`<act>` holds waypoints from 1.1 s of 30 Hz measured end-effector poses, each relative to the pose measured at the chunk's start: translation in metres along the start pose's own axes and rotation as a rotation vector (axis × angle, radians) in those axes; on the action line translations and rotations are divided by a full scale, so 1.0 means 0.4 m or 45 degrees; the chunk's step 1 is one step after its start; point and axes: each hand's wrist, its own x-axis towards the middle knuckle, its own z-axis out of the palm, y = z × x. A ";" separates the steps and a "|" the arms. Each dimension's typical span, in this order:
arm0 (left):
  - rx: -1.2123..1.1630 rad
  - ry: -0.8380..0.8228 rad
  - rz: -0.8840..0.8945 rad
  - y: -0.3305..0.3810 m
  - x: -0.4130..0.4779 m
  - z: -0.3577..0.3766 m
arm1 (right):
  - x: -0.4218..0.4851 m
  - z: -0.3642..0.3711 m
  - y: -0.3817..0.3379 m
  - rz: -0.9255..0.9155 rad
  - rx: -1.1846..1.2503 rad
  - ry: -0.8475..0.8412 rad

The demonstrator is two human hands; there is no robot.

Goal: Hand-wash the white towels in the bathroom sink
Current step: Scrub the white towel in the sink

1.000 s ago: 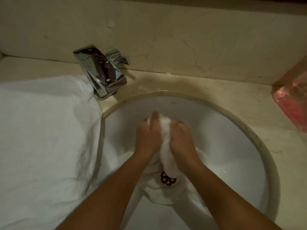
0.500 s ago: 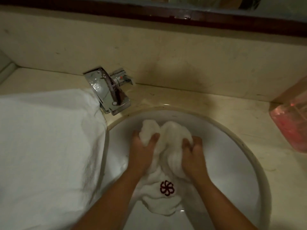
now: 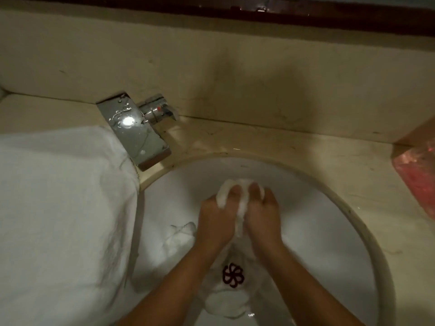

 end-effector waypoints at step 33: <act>-0.354 -0.200 -0.318 -0.014 -0.027 -0.141 | -0.018 -0.134 0.017 0.116 0.189 0.028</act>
